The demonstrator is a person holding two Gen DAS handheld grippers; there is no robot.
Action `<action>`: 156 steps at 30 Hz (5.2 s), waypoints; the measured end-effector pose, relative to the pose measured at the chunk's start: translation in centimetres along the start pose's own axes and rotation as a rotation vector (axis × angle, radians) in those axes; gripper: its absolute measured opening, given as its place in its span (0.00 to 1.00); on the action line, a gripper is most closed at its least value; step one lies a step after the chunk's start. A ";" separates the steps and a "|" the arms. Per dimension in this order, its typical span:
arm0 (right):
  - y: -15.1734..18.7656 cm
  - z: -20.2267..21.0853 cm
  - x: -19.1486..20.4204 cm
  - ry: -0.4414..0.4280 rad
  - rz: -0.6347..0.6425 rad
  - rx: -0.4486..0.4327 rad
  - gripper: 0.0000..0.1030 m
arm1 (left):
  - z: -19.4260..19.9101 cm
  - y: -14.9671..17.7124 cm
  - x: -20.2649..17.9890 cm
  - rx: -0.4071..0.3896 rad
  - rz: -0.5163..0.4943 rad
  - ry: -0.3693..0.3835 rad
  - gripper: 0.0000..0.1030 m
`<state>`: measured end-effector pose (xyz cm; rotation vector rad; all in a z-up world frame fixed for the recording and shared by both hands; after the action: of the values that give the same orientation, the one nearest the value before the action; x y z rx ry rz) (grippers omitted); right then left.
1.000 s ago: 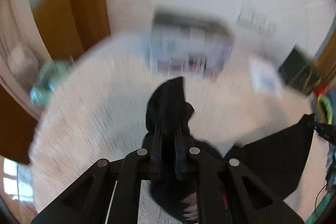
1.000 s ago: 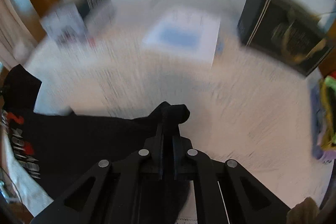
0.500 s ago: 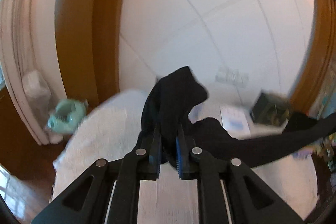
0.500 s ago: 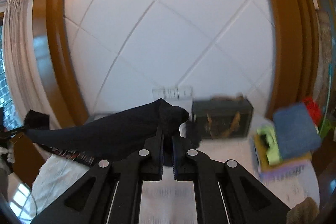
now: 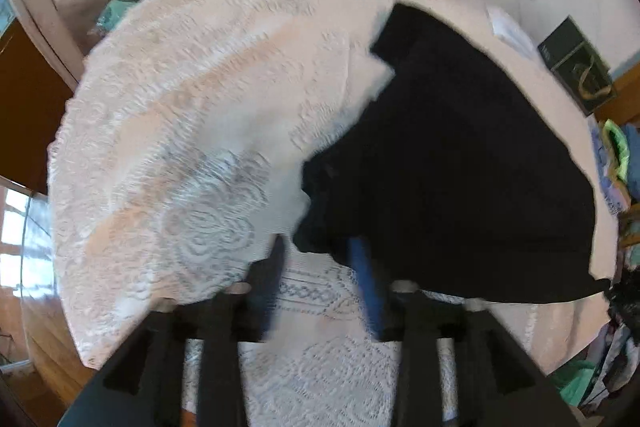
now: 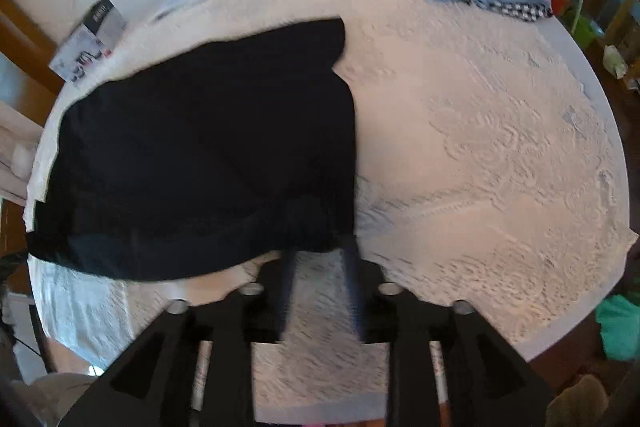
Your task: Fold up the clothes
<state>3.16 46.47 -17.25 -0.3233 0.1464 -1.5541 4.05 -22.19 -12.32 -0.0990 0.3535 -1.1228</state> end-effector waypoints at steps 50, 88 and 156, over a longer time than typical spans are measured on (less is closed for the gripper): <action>-22.7 -15.1 0.2 0.039 -0.018 0.159 0.92 | -19.5 -22.1 -19.1 0.036 -0.290 -0.043 0.04; -21.3 -6.8 -2.4 -0.062 -0.109 -0.113 0.93 | -16.8 -11.8 -18.1 0.156 -0.244 0.045 0.57; -6.5 -3.4 -0.5 -0.070 -0.035 -0.084 0.66 | -2.1 -2.4 -1.5 -0.040 -0.125 -0.006 0.57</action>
<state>-4.03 46.70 -18.68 -0.4482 0.1522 -1.5715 0.67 -21.68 -13.37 -0.1608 0.3687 -1.2388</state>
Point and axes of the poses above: each gripper's, at about its wrist camera, not at the fingertips, and z roughly against the way its jaws point, x to its left, y to its underside, the point moved 8 cm from there along -z, roughly the way its jaws point, and after that the axes turned 10 degrees about z, right-handed, at the moved point
